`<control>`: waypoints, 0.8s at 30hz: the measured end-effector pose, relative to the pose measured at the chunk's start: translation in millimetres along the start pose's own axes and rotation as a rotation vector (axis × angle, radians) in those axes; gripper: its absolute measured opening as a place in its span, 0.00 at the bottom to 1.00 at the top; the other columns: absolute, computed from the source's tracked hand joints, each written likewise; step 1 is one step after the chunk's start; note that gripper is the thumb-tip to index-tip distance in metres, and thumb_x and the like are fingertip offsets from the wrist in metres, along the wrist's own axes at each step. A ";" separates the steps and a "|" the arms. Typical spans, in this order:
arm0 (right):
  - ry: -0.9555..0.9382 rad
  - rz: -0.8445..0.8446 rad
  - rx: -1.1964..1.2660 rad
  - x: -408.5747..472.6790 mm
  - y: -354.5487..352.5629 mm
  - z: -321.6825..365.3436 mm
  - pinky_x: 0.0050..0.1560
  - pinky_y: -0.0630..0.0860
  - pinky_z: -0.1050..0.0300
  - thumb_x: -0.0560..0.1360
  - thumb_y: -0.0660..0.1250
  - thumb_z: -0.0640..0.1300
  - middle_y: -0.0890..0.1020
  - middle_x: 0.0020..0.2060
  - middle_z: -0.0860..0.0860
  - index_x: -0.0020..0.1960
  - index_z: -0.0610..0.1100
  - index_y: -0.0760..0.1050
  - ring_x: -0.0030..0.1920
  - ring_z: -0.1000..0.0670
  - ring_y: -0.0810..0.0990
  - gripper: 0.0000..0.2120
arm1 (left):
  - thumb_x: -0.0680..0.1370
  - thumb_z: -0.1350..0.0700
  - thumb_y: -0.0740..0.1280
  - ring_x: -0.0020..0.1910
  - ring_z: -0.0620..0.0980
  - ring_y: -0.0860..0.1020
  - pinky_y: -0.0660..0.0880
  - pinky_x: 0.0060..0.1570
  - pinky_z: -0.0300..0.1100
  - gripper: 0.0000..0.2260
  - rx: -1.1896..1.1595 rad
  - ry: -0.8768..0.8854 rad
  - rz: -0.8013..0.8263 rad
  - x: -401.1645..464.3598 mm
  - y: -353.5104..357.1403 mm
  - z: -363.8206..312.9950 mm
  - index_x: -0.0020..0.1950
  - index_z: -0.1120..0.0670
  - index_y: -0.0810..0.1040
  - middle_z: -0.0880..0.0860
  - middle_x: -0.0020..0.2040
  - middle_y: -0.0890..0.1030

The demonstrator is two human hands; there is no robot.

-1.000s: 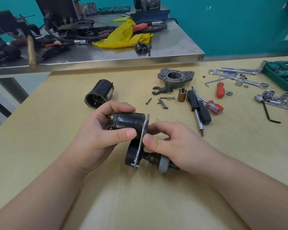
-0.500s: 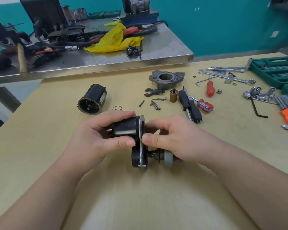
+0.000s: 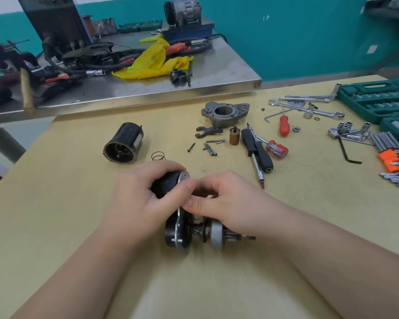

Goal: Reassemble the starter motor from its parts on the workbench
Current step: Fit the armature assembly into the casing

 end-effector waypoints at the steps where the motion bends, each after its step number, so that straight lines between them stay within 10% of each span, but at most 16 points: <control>1: 0.007 -0.010 -0.001 -0.4 0.1 0.1 0.42 0.74 0.56 0.77 0.73 0.63 0.86 0.43 0.45 0.49 0.50 0.85 0.38 0.56 0.78 0.16 | 0.78 0.41 0.68 0.45 0.48 0.84 0.77 0.43 0.39 0.09 0.021 0.006 0.024 1.1 3.2 -0.8 0.47 0.44 0.84 0.44 0.42 0.85; 5: 0.039 -0.066 -0.049 -1.3 -1.5 -1.0 0.42 0.76 0.54 0.75 0.74 0.67 0.87 0.44 0.46 0.49 0.49 0.85 0.38 0.55 0.80 0.21 | 0.78 0.46 0.64 0.41 0.51 0.82 0.77 0.40 0.50 0.11 -0.002 -0.029 0.068 3.6 12.0 1.9 0.42 0.47 0.82 0.47 0.38 0.83; 16: 0.142 0.000 0.146 2.6 8.1 -9.5 0.27 0.69 0.67 0.71 0.81 0.59 0.77 0.28 0.59 0.41 0.48 0.77 0.28 0.58 0.75 0.18 | 0.72 0.56 0.64 0.37 0.48 0.78 0.73 0.36 0.42 0.09 -0.316 -0.279 -0.026 -3.6 22.9 18.0 0.37 0.56 0.82 0.50 0.34 0.82; 24: 0.131 -0.006 0.416 -3.7 13.0 2.5 0.45 0.76 0.51 0.71 0.74 0.69 0.78 0.37 0.49 0.42 0.44 0.77 0.38 0.51 0.77 0.27 | 0.73 0.55 0.64 0.31 0.50 0.72 0.71 0.29 0.38 0.10 -0.605 -0.457 -0.184 -12.0 14.1 22.1 0.37 0.60 0.77 0.54 0.31 0.74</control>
Point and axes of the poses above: each hand's wrist, its own x-axis towards the middle knuckle, its own y-axis out of the palm, z = x × y, the point moved 9 cm from there along x, towards the middle knuckle
